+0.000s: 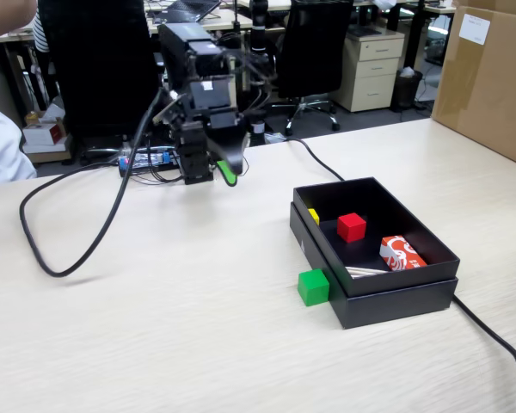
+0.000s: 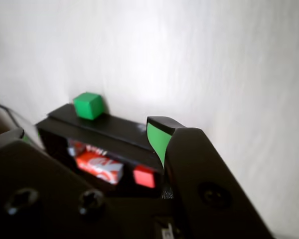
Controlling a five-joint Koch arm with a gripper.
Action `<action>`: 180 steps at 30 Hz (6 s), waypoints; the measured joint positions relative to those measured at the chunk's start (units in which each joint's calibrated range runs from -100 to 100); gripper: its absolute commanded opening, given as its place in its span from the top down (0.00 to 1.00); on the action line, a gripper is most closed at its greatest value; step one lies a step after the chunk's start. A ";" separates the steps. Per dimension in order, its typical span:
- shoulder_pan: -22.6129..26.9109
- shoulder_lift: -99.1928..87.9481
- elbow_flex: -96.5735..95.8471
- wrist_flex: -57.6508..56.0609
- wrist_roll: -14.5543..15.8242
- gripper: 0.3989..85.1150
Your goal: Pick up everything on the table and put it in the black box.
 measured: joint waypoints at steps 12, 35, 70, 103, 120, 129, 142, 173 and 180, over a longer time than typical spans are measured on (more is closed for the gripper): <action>1.71 44.92 36.51 -4.80 4.30 0.45; 2.88 90.49 62.16 -4.80 5.81 0.49; 7.62 40.52 52.67 -7.28 7.47 0.99; 10.50 78.71 52.58 -5.65 0.98 0.98; 10.50 57.61 48.11 -5.19 0.68 0.44; 4.88 6.86 14.33 5.11 0.49 0.44; -2.64 -36.63 -32.31 16.18 -2.05 0.42; -4.00 -43.24 -80.88 56.21 -6.69 0.41; -4.00 -43.24 -80.88 56.21 -6.84 0.41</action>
